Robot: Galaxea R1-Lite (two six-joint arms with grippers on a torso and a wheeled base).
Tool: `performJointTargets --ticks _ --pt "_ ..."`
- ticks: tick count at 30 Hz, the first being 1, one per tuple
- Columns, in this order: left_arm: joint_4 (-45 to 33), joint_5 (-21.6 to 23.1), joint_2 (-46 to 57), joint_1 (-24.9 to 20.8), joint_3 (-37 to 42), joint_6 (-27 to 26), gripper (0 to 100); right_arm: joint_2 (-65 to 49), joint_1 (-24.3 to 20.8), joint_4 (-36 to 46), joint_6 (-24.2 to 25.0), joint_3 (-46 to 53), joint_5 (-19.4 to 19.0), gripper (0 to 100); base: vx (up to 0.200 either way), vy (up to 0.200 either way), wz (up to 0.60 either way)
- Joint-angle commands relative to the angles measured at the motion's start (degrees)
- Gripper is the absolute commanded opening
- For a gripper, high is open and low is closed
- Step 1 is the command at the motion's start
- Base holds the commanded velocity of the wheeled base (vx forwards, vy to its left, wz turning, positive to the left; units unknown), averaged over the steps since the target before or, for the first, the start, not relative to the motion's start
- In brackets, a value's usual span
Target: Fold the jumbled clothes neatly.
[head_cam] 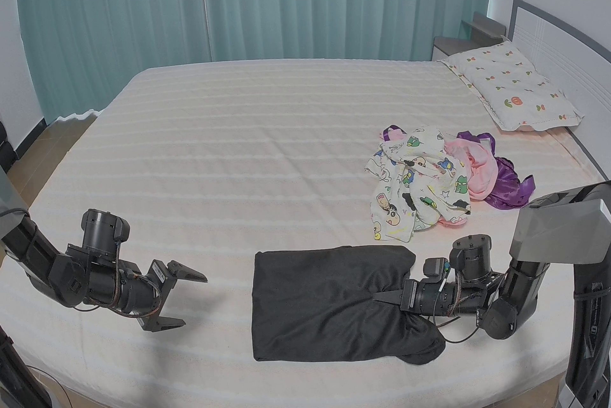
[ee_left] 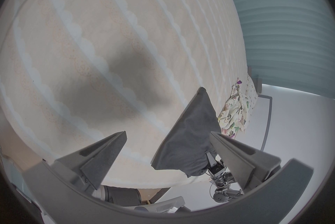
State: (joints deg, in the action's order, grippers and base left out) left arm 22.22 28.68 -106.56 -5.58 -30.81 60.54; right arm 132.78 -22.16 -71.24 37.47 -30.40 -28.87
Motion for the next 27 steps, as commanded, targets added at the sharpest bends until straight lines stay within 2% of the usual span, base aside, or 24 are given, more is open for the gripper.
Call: performJointTargets --ticks 1,8,27 --pt "0.01 -0.03 0.03 -0.04 0.04 0.02 100 -1.21 1.07 -0.56 0.14 1.93 -0.22 0 0.0 -0.2 0.0" --pt "0.01 -0.3 -0.05 -0.13 0.04 0.02 100 -3.05 3.62 -0.48 0.14 4.21 -2.42 0 0.0 -0.2 0.0" --pt "0.01 0.06 -0.05 -0.22 0.04 -0.07 100 -5.78 6.78 -0.65 -1.97 9.13 -2.42 0 0.0 -0.2 0.0"
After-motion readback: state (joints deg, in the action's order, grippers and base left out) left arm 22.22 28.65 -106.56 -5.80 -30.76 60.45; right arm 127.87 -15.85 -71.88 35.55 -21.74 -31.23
